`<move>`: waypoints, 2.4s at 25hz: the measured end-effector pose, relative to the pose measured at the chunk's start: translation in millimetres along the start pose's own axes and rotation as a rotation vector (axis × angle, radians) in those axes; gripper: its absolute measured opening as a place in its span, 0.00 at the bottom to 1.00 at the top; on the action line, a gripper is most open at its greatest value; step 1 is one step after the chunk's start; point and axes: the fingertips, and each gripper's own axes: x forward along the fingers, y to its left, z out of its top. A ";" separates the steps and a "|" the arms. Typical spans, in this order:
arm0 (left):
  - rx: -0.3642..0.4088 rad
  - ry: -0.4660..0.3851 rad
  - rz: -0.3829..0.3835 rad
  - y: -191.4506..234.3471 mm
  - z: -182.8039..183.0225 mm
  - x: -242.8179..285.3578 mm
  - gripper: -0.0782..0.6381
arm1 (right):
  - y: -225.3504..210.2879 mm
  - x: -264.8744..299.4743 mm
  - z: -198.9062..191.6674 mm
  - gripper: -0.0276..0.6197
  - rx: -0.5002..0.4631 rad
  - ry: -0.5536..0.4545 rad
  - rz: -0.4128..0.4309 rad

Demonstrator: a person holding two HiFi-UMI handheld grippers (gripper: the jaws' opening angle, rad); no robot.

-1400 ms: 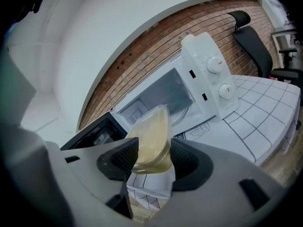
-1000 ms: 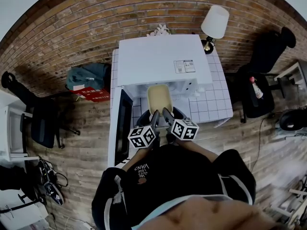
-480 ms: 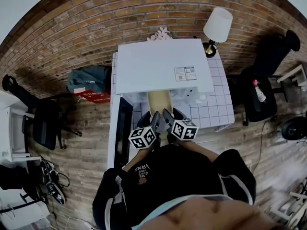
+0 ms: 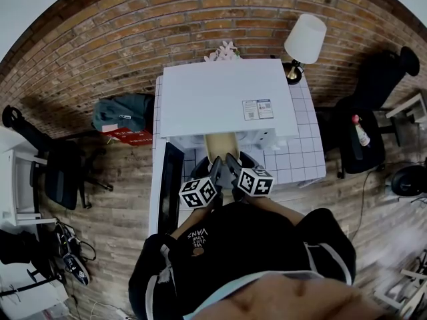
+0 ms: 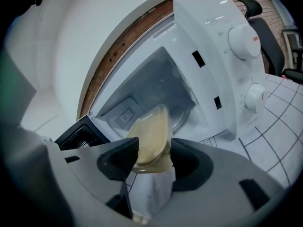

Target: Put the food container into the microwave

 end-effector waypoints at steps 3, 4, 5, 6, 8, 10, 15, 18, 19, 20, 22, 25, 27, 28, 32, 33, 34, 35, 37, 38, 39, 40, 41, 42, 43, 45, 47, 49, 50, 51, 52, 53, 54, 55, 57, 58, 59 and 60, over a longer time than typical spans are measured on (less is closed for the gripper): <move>-0.007 0.002 0.003 2.0 0.0 4.2 0.37 | -1.9 3.4 1.7 0.35 -0.002 0.002 -0.001; -0.009 0.004 0.004 2.9 -0.6 5.6 0.37 | -3.0 4.5 1.6 0.35 -0.003 0.004 -0.002; -0.011 0.006 0.005 3.7 -1.3 7.0 0.37 | -4.2 5.7 1.3 0.35 -0.004 0.006 -0.003; -0.012 0.007 0.007 4.3 -1.8 8.4 0.37 | -5.4 6.8 1.0 0.35 -0.005 0.009 -0.004; -0.014 0.009 0.011 5.3 -2.1 10.9 0.37 | -7.1 9.0 1.5 0.35 -0.007 0.016 -0.005; -0.013 0.009 0.016 6.5 -1.7 13.4 0.37 | -8.0 11.6 2.6 0.35 -0.009 0.021 -0.003; -0.017 0.006 0.024 10.1 -1.1 20.5 0.37 | -12.1 19.0 4.0 0.35 -0.019 0.029 0.000; -0.020 0.005 0.029 11.4 -0.8 24.4 0.37 | -14.0 22.5 5.5 0.35 -0.025 0.032 0.003; -0.021 0.005 0.030 11.8 -0.7 25.7 0.37 | -14.7 23.5 6.0 0.35 -0.028 0.032 0.004; -0.020 0.004 0.030 12.2 -0.5 27.1 0.37 | -15.1 24.6 6.7 0.35 -0.032 0.031 0.004; -0.017 0.001 0.030 13.5 0.4 29.8 0.37 | -15.7 27.6 8.1 0.35 -0.038 0.031 0.007; -0.011 -0.007 0.031 15.5 3.1 35.0 0.37 | -16.3 33.6 11.2 0.35 -0.045 0.027 0.013; -0.012 -0.011 0.031 17.0 5.2 38.1 0.37 | -16.8 37.3 13.2 0.35 -0.048 0.024 0.015; -0.013 -0.011 0.031 17.9 6.1 39.6 0.37 | -17.0 39.0 14.3 0.35 -0.050 0.024 0.016; -0.010 -0.016 0.032 20.7 10.3 46.3 0.37 | -18.1 45.9 19.3 0.35 -0.054 0.023 0.024; -0.008 -0.019 0.031 20.9 11.7 48.1 0.37 | -18.6 47.5 20.8 0.35 -0.056 0.022 0.025; -0.007 -0.022 0.030 21.2 13.4 49.7 0.37 | -18.9 49.1 22.4 0.35 -0.056 0.019 0.025; -0.006 -0.025 0.029 21.6 15.1 51.3 0.37 | -18.9 50.8 24.1 0.35 -0.056 0.016 0.026; -0.007 -0.031 0.027 22.4 17.9 54.1 0.37 | -19.0 53.9 27.1 0.35 -0.054 0.009 0.030; -0.009 -0.035 0.026 22.8 18.9 55.6 0.37 | -19.4 55.2 28.4 0.35 -0.052 0.006 0.031; -0.010 -0.038 0.026 23.2 20.1 57.2 0.37 | -19.8 56.6 29.9 0.35 -0.050 0.004 0.032; -0.012 -0.041 0.026 23.7 21.3 58.7 0.37 | -20.2 58.1 31.4 0.35 -0.050 0.003 0.034; -0.012 -0.044 0.026 24.3 22.6 60.1 0.38 | -20.4 59.7 32.7 0.35 -0.051 0.002 0.035; -0.013 -0.046 0.026 25.0 23.7 61.2 0.38 | -20.6 61.1 33.7 0.35 -0.052 0.002 0.036; -0.014 -0.049 0.026 25.6 24.6 62.3 0.38 | -20.7 62.5 34.7 0.35 -0.052 0.001 0.038; -0.019 -0.055 0.025 26.6 26.0 64.6 0.38 | -21.3 64.8 36.4 0.35 -0.053 0.000 0.040; -0.021 -0.057 0.025 27.4 27.6 66.6 0.38 | -21.5 66.7 38.0 0.35 -0.055 0.001 0.043; -0.020 -0.057 0.025 28.3 29.4 68.3 0.38 | -21.4 68.8 39.3 0.35 -0.056 0.002 0.046; -0.020 -0.057 0.024 28.6 30.3 69.2 0.38 | -21.4 69.7 39.9 0.35 -0.056 0.002 0.048; -0.020 -0.058 0.023 28.8 31.1 70.0 0.38 | -21.4 70.7 40.7 0.35 -0.056 0.002 0.050; -0.019 -0.059 0.022 29.1 31.7 70.8 0.38 | -21.4 71.6 41.5 0.35 -0.056 0.001 0.052; -0.018 -0.061 0.021 29.3 32.2 71.6 0.38 | -21.6 72.3 42.2 0.35 -0.057 -0.001 0.054; -0.017 -0.062 0.021 29.6 32.4 72.3 0.38 | -21.9 72.9 42.6 0.36 -0.057 -0.002 0.055; -0.017 -0.063 0.021 29.8 32.5 72.7 0.38 | -22.1 73.2 42.7 0.35 -0.057 -0.002 0.056; -0.015 -0.064 0.021 30.1 32.8 73.0 0.38 | -22.2 73.4 42.6 0.35 -0.059 -0.002 0.056; -0.014 -0.065 0.020 30.0 33.2 73.1 0.38 | -22.0 73.3 42.8 0.35 -0.061 -0.002 0.055; -0.014 -0.066 0.019 29.7 33.7 73.0 0.38 | -21.8 73.2 43.2 0.36 -0.065 -0.002 0.053; -0.013 -0.067 0.018 29.4 34.1 72.9 0.38 | -21.5 72.8 43.7 0.36 -0.069 -0.004 0.052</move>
